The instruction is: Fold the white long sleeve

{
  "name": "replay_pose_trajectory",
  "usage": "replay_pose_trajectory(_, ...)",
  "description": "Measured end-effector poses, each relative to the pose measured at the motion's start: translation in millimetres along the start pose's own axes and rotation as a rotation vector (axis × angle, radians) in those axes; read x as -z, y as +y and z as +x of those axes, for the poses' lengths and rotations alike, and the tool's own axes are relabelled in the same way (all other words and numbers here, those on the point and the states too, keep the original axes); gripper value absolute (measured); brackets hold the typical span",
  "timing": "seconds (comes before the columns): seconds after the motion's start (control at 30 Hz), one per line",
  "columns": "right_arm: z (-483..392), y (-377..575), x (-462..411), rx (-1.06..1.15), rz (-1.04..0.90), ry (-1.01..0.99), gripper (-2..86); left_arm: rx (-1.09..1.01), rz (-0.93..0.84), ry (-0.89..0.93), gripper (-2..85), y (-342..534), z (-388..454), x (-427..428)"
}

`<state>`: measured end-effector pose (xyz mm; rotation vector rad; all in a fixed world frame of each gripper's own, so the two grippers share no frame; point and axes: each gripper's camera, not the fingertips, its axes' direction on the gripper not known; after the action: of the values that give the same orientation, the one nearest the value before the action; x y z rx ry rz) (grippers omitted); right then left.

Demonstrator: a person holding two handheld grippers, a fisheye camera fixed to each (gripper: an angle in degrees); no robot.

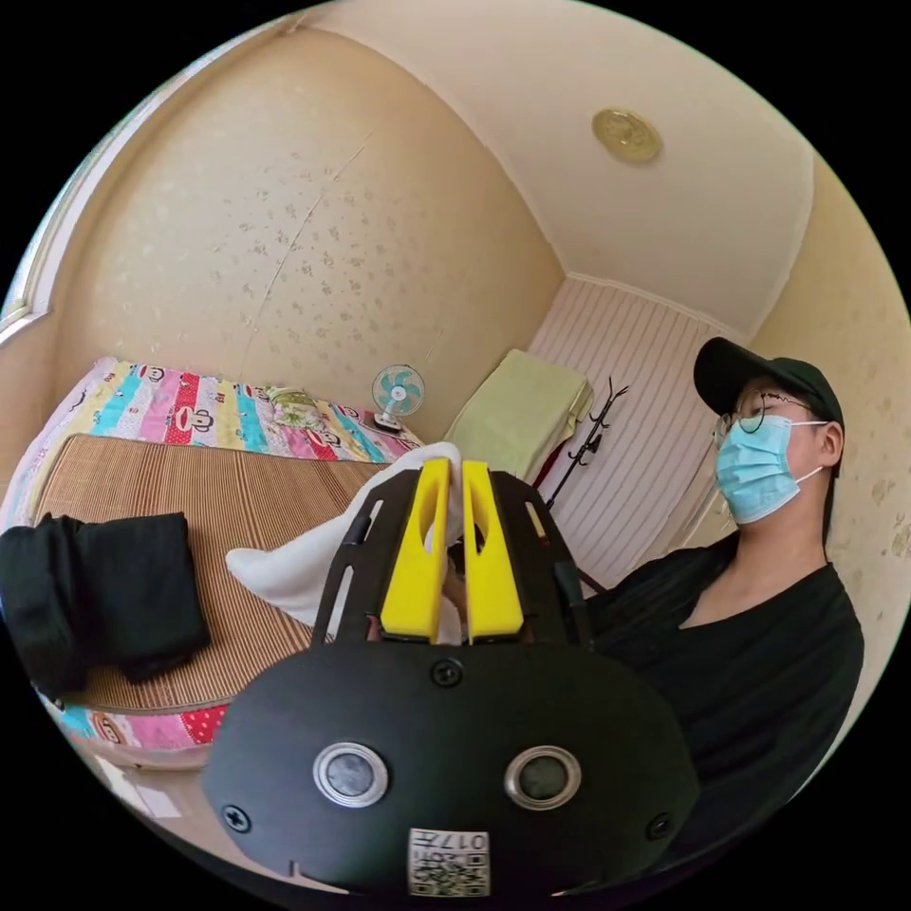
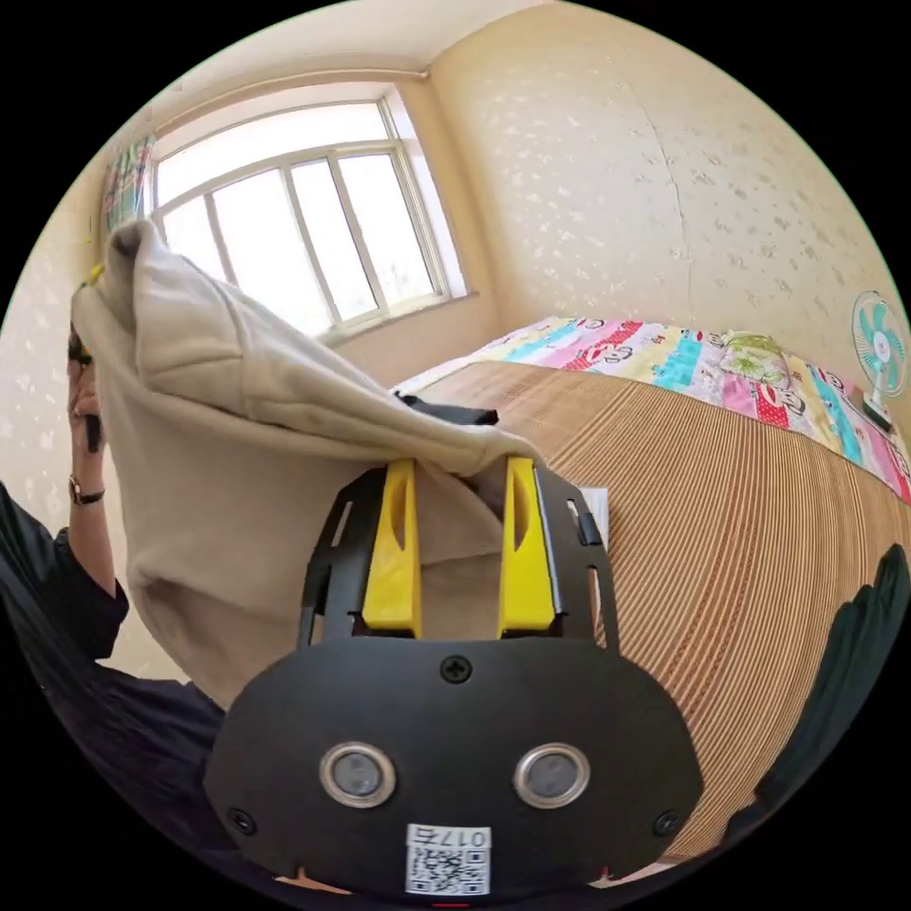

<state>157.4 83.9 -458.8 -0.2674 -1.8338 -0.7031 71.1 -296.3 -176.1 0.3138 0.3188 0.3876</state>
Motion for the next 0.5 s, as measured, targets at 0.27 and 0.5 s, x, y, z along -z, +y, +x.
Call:
replay_pose_trajectory(0.27,-2.9,-24.7,-30.0,0.162,-0.105,-0.32,16.9,-0.066,0.043,0.018,0.7,-4.3,28.1,58.0)
replay_pose_trajectory(0.5,30.7,18.9,-44.8,0.184,0.049,-1.382,12.7,-0.094,0.136,0.197,0.3,10.3,50.7,107.7)
